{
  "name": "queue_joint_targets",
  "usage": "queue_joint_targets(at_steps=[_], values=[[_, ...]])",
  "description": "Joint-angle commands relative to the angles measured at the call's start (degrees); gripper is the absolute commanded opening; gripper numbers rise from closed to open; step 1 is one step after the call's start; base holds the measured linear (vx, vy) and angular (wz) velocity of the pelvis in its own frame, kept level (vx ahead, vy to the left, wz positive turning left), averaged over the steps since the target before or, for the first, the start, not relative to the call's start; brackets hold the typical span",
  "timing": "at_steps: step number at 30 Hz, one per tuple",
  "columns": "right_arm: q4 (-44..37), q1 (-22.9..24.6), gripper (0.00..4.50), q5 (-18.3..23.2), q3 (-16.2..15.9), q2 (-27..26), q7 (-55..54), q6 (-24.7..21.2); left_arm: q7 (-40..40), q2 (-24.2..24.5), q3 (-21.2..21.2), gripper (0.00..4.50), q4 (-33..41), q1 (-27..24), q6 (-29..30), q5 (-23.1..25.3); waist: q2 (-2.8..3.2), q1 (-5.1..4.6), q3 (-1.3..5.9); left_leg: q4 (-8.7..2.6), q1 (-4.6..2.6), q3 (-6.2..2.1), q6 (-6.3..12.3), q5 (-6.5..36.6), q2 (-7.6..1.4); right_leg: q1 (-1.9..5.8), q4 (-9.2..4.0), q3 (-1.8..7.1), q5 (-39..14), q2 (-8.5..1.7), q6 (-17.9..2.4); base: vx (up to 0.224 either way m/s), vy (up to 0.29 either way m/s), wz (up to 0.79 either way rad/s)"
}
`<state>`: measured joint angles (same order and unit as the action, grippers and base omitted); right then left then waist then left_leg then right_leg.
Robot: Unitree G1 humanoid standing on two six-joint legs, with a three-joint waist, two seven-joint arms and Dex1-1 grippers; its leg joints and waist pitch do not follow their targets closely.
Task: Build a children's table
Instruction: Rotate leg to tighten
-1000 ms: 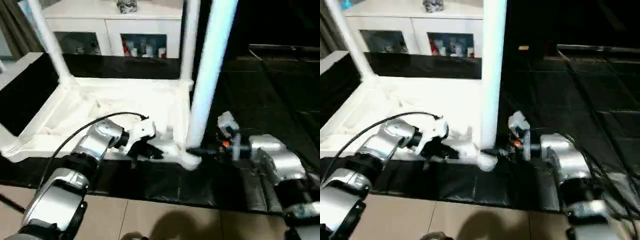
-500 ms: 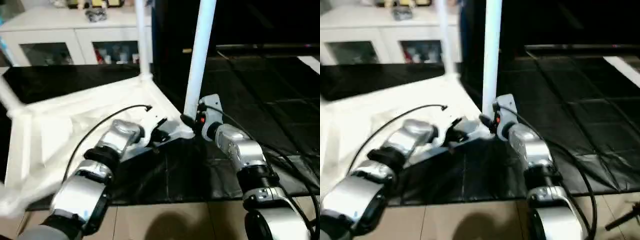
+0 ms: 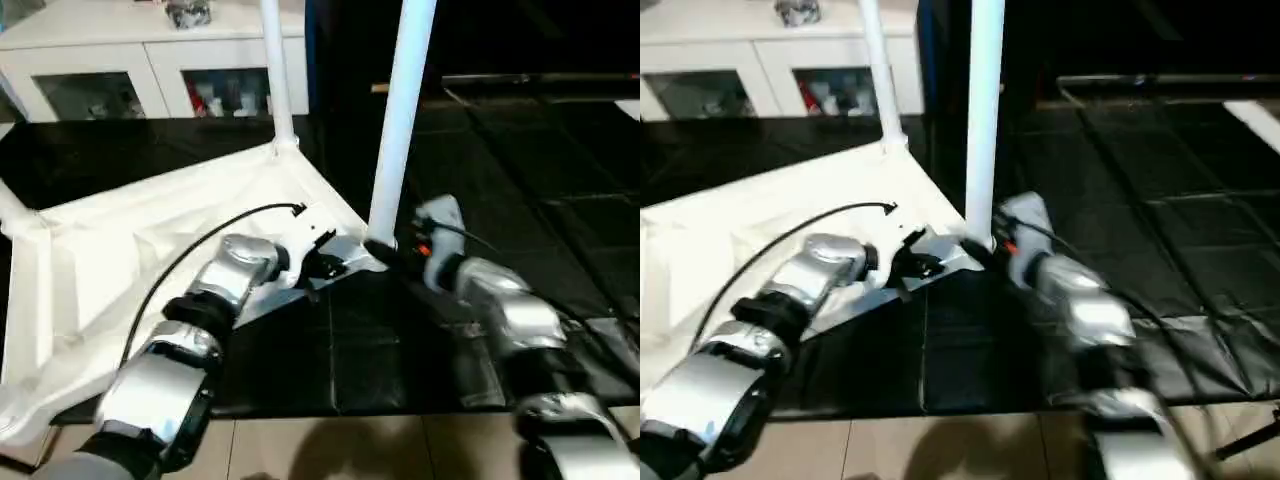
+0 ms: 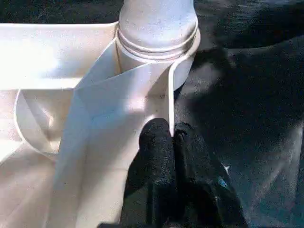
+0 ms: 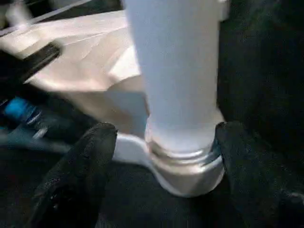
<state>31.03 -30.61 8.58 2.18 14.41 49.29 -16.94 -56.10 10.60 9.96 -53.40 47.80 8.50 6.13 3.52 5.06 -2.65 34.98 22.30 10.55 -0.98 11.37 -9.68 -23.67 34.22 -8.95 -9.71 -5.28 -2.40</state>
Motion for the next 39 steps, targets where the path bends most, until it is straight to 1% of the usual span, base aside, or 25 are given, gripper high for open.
queue_joint_targets(at_steps=[1,2,3,4,5,6,7,8,10,11,14,16,19,21,22,23,24,27,29,31,32,36,37,38,39], values=[[-0.6,0.8,4.0,0.9,-1.1,1.2,4.3,0.9,-3.9,1.5,0.5,0.0,2.8,-0.3,-1.8,-1.3,-1.68,1.04,4.51,-2.89,-0.28,-1.55,9.73,2.3,-3.87,4.45,-3.66,4.02,-7.1,-5.79,-10.0,0.0,0.0,0.0],[-0.9,1.0,4.24,1.4,-0.7,2.6,6.5,1.7,-6.1,2.5,1.0,0.0,3.6,-1.0,-2.9,-1.2,-1.46,1.42,4.31,-3.16,-0.63,-1.54,7.91,4.4,-4.19,4.12,-4.3,4.14,-12.7,-5.58,-8.4,0.0,0.0,0.0],[-1.6,1.3,4.24,1.8,-0.8,3.6,8.6,2.1,-8.1,3.3,1.2,0.0,4.3,-1.4,-3.2,-1.5,-1.46,1.42,4.31,-3.16,-0.63,-1.54,7.91,4.4,-4.19,4.12,-4.3,4.14,-12.7,-5.58,-8.4,0.0,0.0,0.0],[-2.1,1.6,4.32,2.1,-0.9,4.2,9.9,2.3,-9.3,3.8,1.4,0.0,4.9,-1.7,-3.2,-1.7,-1.41,1.75,4.31,-3.35,-0.96,-1.62,7.05,5.1,-4.5,3.93,-4.27,4.2,-13.7,-5.48,-8.0,0.0,0.0,0.0],[-3.4,2.2,4.37,3.4,-1.3,6.0,13.7,1.9,-15.1,5.4,1.9,0.0,8.1,-3.4,-3.3,-3.2,-1.59,1.86,4.29,-3.49,-0.87,-1.73,6.83,5.3,-4.7,4.03,-4.04,4.24,-13.4,-5.5,-8.0,0.0,0.0,0.0],[-3.4,2.2,4.37,3.4,-1.3,6.0,13.7,1.9,-15.1,5.4,1.9,0.0,8.1,-3.4,-3.3,-3.2,-1.49,2.03,4.33,-3.52,-0.85,-1.73,6.88,4.9,-4.85,3.87,-3.86,4.41,-12.5,-5.51,-8.2,0.0,0.0,0.0],[-3.9,2.5,4.44,3.9,-1.5,6.5,15.1,1.7,-16.9,5.9,2.1,0.0,9.3,-4.1,-3.2,-3.8,-1.46,2.07,4.28,-3.55,-1.06,-1.68,6.66,5.1,-4.91,3.66,-3.84,4.41,-12.4,-5.45,-8.5,0.0,0.0,0.0],[-5.6,3.1,4.44,5.2,-1.9,7.2,17.7,1.0,-19.9,7.4,3.0,0.0,11.7,-5.4,-3.1,-4.3,-1.61,2.3,4.29,-3.58,-1.0,-1.67,6.45,5.2,-4.9,3.79,-3.69,4.53,-11.7,-5.6,-8.9,0.0,0.0,0.0],[-6.3,3.3,4.44,5.5,-2.3,7.5,18.8,1.3,-20.4,8.3,3.5,0.0,12.5,-6.0,-3.8,-4.1,-1.58,2.52,4.3,-3.57,-1.13,-1.63,6.26,5.1,-4.93,3.65,-3.62,4.57,-11.5,-5.69,-9.2,0.0,0.0,0.0],[-6.4,3.4,4.44,5.5,-2.7,7.6,19.2,1.4,-20.0,8.4,3.5,0.0,12.5,-6.2,-4.3,-3.9,-1.6,2.97,4.22,-3.56,-1.21,-1.51,5.88,5.3,-4.79,3.49,-3.8,4.55,-12.3,-5.57,-9.0,0.0,0.0,0.0],[-6.0,3.9,4.44,4.6,-3.9,7.6,19.8,3.4,-18.0,8.9,3.2,0.0,13.0,-6.8,-4.6,-3.2,-1.69,3.65,4.29,-3.6,-1.32,-1.43,5.05,5.0,-4.91,3.44,-3.64,4.66,-11.9,-5.67,-9.1,0.0,0.0,0.0],[-6.5,4.6,4.44,3.8,-4.7,7.5,19.5,4.3,-17.2,9.1,2.9,0.0,14.0,-7.5,-3.1,-3.4,-1.82,3.69,4.26,-3.66,-1.2,-1.44,4.9,5.0,-4.92,3.52,-3.51,4.65,-11.7,-5.67,-9.0,0.0,0.0,0.0],[-8.0,5.8,4.44,4.1,-5.0,7.5,19.7,3.8,-18.1,9.4,2.6,0.0,16.5,-8.8,-0.4,-4.6,-1.87,3.7,4.3,-3.66,-1.04,-1.46,4.75,4.6,-4.92,3.71,-3.42,4.75,-11.3,-5.84,-8.8,0.0,0.0,0.0],[-9.3,6.8,4.5,4.7,-5.2,7.4,20.1,3.4,-18.6,9.8,2.6,0.43,18.2,-9.9,0.3,-5.2,-1.83,3.67,4.28,-3.63,-1.02,-1.44,5.04,4.6,-4.85,3.67,-3.45,4.71,-11.2,-5.74,-8.8,0.0,0.0,0.0],[-9.6,7.0,4.5,4.8,-5.4,7.5,20.1,3.6,-19.3,10.2,2.9,0.43,18.5,-10.1,0.8,-5.2,-1.48,3.66,4.29,-3.58,-1.04,-1.46,5.16,4.5,-4.75,3.57,-3.47,4.67,-11.2,-5.64,-8.8,0.0,0.0,0.0],[-9.7,7.1,4.5,4.8,-5.5,7.6,20.1,3.7,-19.5,10.4,3.1,0.43,18.5,-10.2,0.9,-5.2,-1.68,3.57,4.24,-3.58,-1.0,-1.39,5.13,4.7,-4.66,3.62,-3.64,4.66,-11.6,-5.59,-8.6,0.0,0.0,0.0],[-9.8,7.2,4.5,4.8,-5.7,7.6,20.1,3.8,-19.7,10.7,3.2,0.64,18.4,-10.3,1.0,-5.2,-1.68,3.56,4.21,-3.65,-1.03,-1.43,5.01,4.9,-4.7,3.64,-3.71,4.66,-12.0,-5.61,-8.6,0.0,0.0,0.0],[-10.8,8.1,4.5,5.4,-5.7,7.8,20.3,3.7,-19.0,11.4,3.1,0.84,17.5,-9.9,0.7,-4.7,-1.65,3.38,4.06,-3.77,-1.17,-1.45,4.39,6.5,-4.62,3.62,-4.04,4.63,-14.3,-5.55,-7.9,0.0,0.0,0.0],[-11.4,8.7,4.5,5.6,-5.8,8.0,20.5,3.6,-19.7,11.7,3.1,0.84,17.7,-9.9,1.4,-5.0,-1.55,3.36,4.07,-3.82,-1.19,-1.52,4.11,6.8,-4.67,3.63,-4.07,4.65,-14.8,-5.51,-7.4,0.0,0.0,0.0],[-11.7,8.9,4.5,5.7,-5.9,8.0,20.6,3.6,-20.2,11.9,3.2,0.84,17.9,-9.9,1.4,-5.2,-1.54,3.36,4.12,-3.8,-1.19,-1.52,4.07,6.4,-4.64,3.66,-4.05,4.63,-14.3,-5.53,-7.6,0.0,0.0,0.0],[-11.9,9.1,4.5,5.8,-6.0,8.1,20.7,3.5,-20.5,12.1,3.5,0.84,18.2,-10.0,1.4,-5.2,-1.35,3.32,4.12,-3.79,-1.22,-1.5,3.96,6.5,-4.69,3.59,-4.02,4.66,-13.7,-5.47,-8.0,0.0,0.0,0.0],[-12.3,9.3,4.5,5.9,-6.1,8.1,20.8,3.3,-20.7,12.5,3.9,0.84,18.4,-10.1,1.7,-5.1,-1.45,3.31,4.21,-3.73,-1.16,-1.49,4.07,6.2,-4.64,3.71,-3.79,4.65,-12.4,-5.49,-8.4,0.0,0.0,0.0],[-12.5,9.4,4.5,5.9,-6.2,8.1,20.8,3.3,-20.7,12.6,4.1,0.84,18.3,-10.0,1.6,-4.9,-1.24,3.32,4.19,-3.74,-1.19,-1.55,4.05,6.3,-4.67,3.67,-3.78,4.65,-12.5,-5.5,-8.5,0.0,0.0,0.0],[-12.5,9.4,4.5,5.9,-6.2,8.1,20.8,3.3,-20.2,12.4,4.1,0.84,17.7,-9.7,1.7,-4.8,-1.35,3.31,4.21,-3.72,-1.18,-1.52,4.09,6.2,-4.65,3.71,-3.78,4.65,-12.2,-5.46,-8.5,0.0,0.0,0.0],[-12.8,9.5,4.5,6.0,-6.3,8.2,20.8,3.2,-19.9,12.3,4.2,0.84,17.3,-9.5,1.7,-4.7,-1.28,3.31,4.24,-3.67,-1.15,-1.5,4.11,6.1,-4.62,3.75,-3.78,4.65,-12.0,-5.48,-8.5,0.0,0.0,0.0]])
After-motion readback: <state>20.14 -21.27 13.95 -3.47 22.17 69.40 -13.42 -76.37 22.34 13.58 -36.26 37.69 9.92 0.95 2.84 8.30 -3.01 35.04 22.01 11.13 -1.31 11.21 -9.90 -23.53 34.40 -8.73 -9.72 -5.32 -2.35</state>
